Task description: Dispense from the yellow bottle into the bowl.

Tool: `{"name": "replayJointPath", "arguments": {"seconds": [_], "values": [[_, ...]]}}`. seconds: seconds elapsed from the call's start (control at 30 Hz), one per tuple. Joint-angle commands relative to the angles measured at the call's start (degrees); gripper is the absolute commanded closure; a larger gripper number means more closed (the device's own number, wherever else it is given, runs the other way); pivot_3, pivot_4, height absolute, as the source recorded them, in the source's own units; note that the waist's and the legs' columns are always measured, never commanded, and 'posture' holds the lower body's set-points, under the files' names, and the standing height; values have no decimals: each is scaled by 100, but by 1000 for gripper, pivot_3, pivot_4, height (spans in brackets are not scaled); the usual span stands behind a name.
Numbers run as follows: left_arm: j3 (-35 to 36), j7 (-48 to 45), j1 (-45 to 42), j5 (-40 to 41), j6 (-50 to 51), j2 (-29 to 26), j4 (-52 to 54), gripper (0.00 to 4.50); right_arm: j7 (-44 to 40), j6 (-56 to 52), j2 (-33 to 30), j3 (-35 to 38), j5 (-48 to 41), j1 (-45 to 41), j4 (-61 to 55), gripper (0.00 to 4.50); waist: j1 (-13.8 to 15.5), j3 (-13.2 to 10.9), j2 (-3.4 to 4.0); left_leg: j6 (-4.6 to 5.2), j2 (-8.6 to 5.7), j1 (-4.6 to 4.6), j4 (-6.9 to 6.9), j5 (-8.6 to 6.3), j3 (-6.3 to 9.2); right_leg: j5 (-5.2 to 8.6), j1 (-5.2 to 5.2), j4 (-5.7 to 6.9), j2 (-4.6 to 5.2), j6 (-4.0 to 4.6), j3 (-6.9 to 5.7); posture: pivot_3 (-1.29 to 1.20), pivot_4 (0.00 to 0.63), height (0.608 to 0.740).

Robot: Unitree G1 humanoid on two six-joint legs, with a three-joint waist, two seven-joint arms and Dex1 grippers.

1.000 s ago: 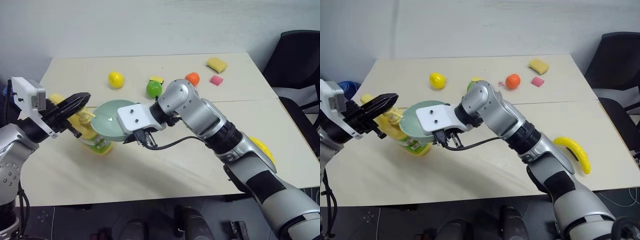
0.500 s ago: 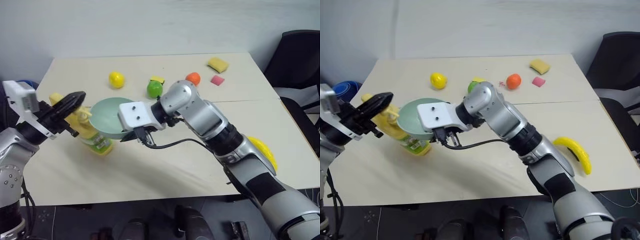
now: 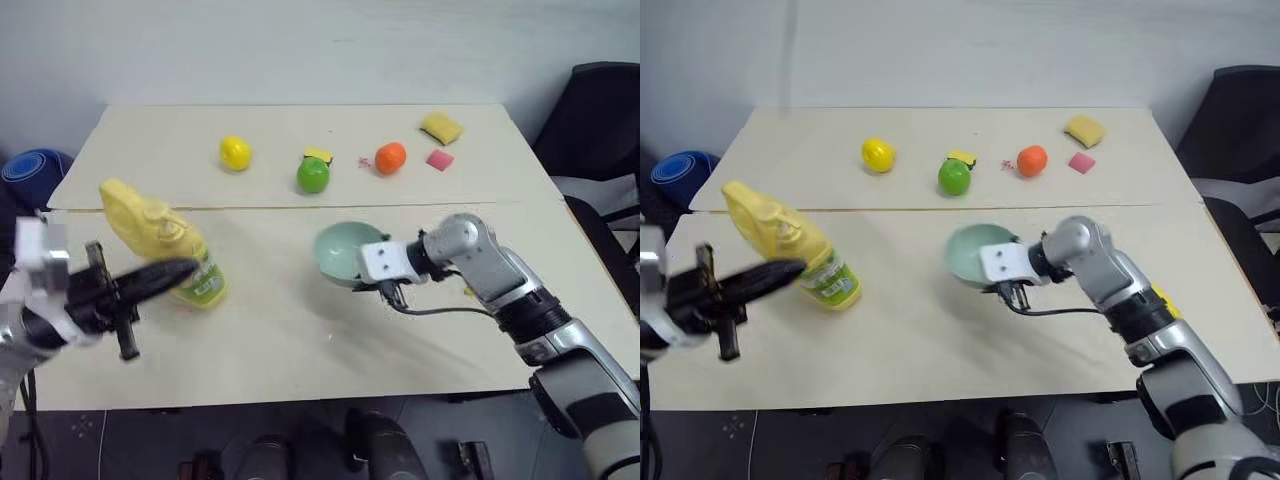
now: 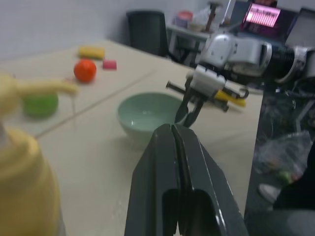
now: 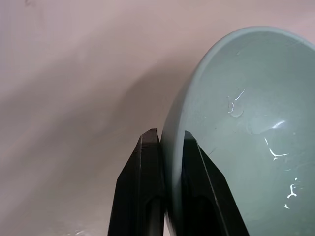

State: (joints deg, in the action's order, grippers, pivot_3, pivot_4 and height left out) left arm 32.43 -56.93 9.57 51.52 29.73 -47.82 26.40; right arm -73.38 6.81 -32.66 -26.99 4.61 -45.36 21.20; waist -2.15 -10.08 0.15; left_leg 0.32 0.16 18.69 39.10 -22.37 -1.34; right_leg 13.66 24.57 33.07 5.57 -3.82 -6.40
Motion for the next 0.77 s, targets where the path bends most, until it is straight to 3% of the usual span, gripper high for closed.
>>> {"name": "replayJointPath", "arguments": {"seconds": [0.03, 0.1, 0.23, 0.37, 0.57, 0.77], "values": [[-354, -187, 108, -960, -869, 110, -129, 4466, 248, 974, 185, 212, -22, -25, 607, 4500, 15, -20, 13, -6, 4, -8, 0, 3, -4, 1, -1, 16, -2, 7, 5, 0, 150, 740], [-581, -90, 66, -1508, -1399, 327, -478, 4466, 225, 1163, 263, 357, -217, 70, 923, 4500, 40, -27, 24, -14, 5, -26, -1, 8, -7, 5, -3, 37, -1, 17, 11, 0, 150, 740], [-725, -197, 191, -1683, -1559, 466, -734, 4500, -67, 1218, 135, 610, -600, 331, 764, 3367, 61, -28, 23, -10, 12, -25, -4, 8, -6, 7, -1, 46, 0, 23, 11, 0, 150, 740], [-810, -262, 580, -1863, -1525, 431, -800, 3605, -372, 998, -144, 1172, -1474, 947, -200, 2004, 61, -28, 25, 10, 16, -16, -4, -6, -2, 4, -4, 44, 6, 18, 10, 0, 150, 740], [-713, -206, 786, -2744, -2779, 540, -1647, 1790, -309, 45, -947, 2642, -2967, 2834, -1954, 2, 216, -30, 28, 24, 16, -18, -3, -27, -2, 3, -13, -4, 10, 17, 6, 0, 150, 740], [-779, 42, 840, -3194, -3330, 642, -2194, 1790, -300, 490, -1319, 3594, -2965, 4417, -2019, 2, 297, -29, 22, 70, 17, -27, -2, -63, -18, -2, -16, -5, 13, 12, 19, 0, 150, 740]]}}
